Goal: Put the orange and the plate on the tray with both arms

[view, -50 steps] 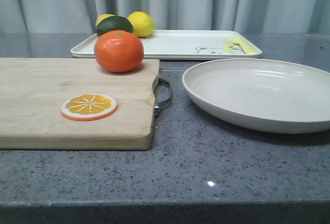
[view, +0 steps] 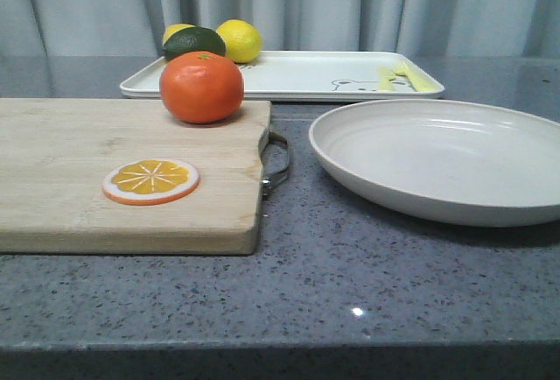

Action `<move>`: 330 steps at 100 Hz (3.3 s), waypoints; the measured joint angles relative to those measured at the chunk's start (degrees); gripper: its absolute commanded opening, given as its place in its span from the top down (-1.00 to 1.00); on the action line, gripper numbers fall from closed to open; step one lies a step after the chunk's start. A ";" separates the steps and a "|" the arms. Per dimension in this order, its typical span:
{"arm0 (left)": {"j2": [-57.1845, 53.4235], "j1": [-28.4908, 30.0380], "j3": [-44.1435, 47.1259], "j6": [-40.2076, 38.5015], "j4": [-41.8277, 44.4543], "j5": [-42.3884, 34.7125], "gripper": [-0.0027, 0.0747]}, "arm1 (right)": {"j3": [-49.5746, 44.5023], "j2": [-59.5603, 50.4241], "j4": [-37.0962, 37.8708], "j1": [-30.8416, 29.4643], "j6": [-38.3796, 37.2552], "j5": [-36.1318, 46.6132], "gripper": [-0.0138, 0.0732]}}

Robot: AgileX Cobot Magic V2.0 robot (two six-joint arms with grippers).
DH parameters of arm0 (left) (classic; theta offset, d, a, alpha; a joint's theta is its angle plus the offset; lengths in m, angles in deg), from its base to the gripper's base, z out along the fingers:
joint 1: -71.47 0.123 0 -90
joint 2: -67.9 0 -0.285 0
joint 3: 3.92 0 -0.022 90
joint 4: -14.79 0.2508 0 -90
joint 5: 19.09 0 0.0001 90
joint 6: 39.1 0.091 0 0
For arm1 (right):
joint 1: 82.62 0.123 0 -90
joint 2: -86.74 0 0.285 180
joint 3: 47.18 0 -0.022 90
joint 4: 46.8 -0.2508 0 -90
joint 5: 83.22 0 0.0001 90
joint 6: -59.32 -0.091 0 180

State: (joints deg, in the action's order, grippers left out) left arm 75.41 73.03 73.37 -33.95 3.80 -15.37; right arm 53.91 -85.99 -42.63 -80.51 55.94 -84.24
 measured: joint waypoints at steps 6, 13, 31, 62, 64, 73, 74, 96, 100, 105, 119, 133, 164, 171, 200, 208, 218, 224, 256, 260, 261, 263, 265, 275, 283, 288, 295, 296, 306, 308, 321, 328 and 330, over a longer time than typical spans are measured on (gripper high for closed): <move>0.00 0.00 0.00 0.00 0.00 0.00 0.98 | 0.00 0.00 0.00 0.00 0.00 0.00 0.84; 0.00 0.00 0.00 0.00 0.00 0.00 0.98 | 0.00 0.00 0.00 0.00 0.00 0.00 0.84; 0.00 0.00 0.00 0.00 0.00 -0.46 0.98 | 0.00 0.00 0.00 0.00 0.00 0.22 0.84; 0.00 0.00 0.00 0.00 -0.11 -4.53 0.98 | 0.00 0.00 0.00 0.00 0.00 1.56 0.84; 0.00 0.00 0.00 0.00 -0.11 -4.53 0.98 | 0.00 0.00 0.00 0.00 0.00 1.56 0.84; 0.00 0.00 -0.11 0.00 -0.19 -4.65 0.98 | 0.00 0.00 0.00 0.00 0.00 1.56 0.84; 0.00 0.00 -0.11 0.00 -0.19 -4.65 0.98 | 0.00 0.00 0.00 0.00 0.00 1.56 0.84; 1.21 0.00 -3.40 0.00 -0.23 -4.73 0.98 | 1.08 0.00 0.00 0.00 0.00 0.41 0.83; 2.40 0.00 -4.54 0.00 -0.23 -4.77 0.98 | 2.07 0.00 0.00 0.00 0.00 -0.48 0.83; 4.14 0.00 -5.91 0.00 -0.23 -4.86 0.98 | 3.47 0.15 0.00 0.00 0.00 -1.63 0.83; 10.02 0.00 -10.36 0.00 -0.23 -4.86 0.98 | 8.34 3.52 0.00 0.00 0.00 -5.59 0.82; 16.20 0.00 -15.41 0.00 -0.23 -4.89 0.98 | 14.02 9.21 0.00 0.00 0.00 -9.07 0.82; 28.43 0.00 -21.89 0.00 -0.23 -6.13 0.98 | 24.68 25.10 -0.11 0.00 0.00 -8.89 0.84; 29.73 0.00 -21.89 0.00 -0.23 -6.18 0.98 | 25.27 27.60 -0.22 0.00 0.00 -6.80 0.84; 33.53 0.00 -21.93 0.00 -0.23 -7.92 0.95 | 25.27 30.47 -0.22 0.00 0.00 -5.99 0.84; 34.38 0.00 -21.93 0.00 -0.23 -8.96 0.68 | 25.27 30.47 -0.22 0.00 0.00 -5.99 0.84; 35.43 0.00 -22.03 0.00 -0.23 -9.09 0.09 | 25.27 30.47 -0.22 0.00 0.00 -5.99 0.84; 35.97 0.00 -22.03 0.00 -0.23 -9.09 -0.22 | 25.27 30.47 -0.22 0.00 0.00 -5.99 0.84; 39.42 0.00 -24.38 0.00 -0.23 -7.66 -0.51 | 25.27 30.47 -0.22 0.00 0.00 -5.99 0.84; 40.25 0.00 -25.89 0.00 -0.23 -6.21 -0.51 | 25.27 30.47 -0.22 0.00 0.00 -5.99 0.84; 40.63 0.00 -26.17 0.00 -0.23 -5.96 -0.51 | 25.27 30.47 -0.22 0.00 0.00 -5.99 0.84; 41.26 0.00 -27.05 0.00 -0.23 -5.21 -0.51 | 25.27 30.47 -0.22 0.00 0.00 -5.99 0.84; 41.71 0.00 -27.98 0.00 -0.23 -4.43 -0.51 | 25.27 30.47 -0.22 0.00 0.00 -5.99 0.84; 45.75 -0.11 -32.81 0.00 -0.23 -0.49 -0.51 | 25.27 30.47 -0.22 0.00 0.00 -5.75 0.84; 49.02 -1.27 -37.08 0.00 -0.23 2.63 -0.51 | 25.27 30.47 -0.22 0.00 0.00 -5.64 0.84; 51.10 -2.51 -39.23 0.00 -0.23 3.60 -0.51 | 25.27 30.47 -0.22 0.00 0.00 -5.64 0.84; 53.90 -4.80 -41.99 0.00 -0.23 4.25 -0.51 | 25.27 30.47 -0.22 0.00 0.00 -5.64 0.84; 54.44 -5.05 -42.24 0.00 -0.23 4.38 -0.51 | 25.27 30.47 -0.22 0.00 0.00 -5.64 0.84; 58.30 -8.85 -45.94 0.00 -0.23 4.75 -0.53 | 25.27 30.47 -0.22 0.00 0.00 -5.64 0.84; 59.17 -9.69 -46.43 0.00 -0.23 4.87 -0.54 | 25.27 30.47 -0.22 0.00 0.00 -5.64 0.84; 64.64 -14.98 -51.02 0.00 -0.23 6.42 -0.65 | 25.27 30.47 -0.22 0.00 0.00 -5.64 0.84; 67.93 -17.74 -53.79 0.00 -0.23 7.85 -0.65 | 25.27 30.47 -0.22 0.00 0.00 -5.64 0.84; 68.93 -18.55 -54.68 0.00 -0.23 8.45 -0.65 | 25.27 30.47 -0.22 0.00 0.00 -5.64 0.84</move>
State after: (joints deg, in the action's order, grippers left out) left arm 144.34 54.48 18.68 -33.95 3.57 -6.93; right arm 79.18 -55.51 -42.85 -80.51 55.94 -89.88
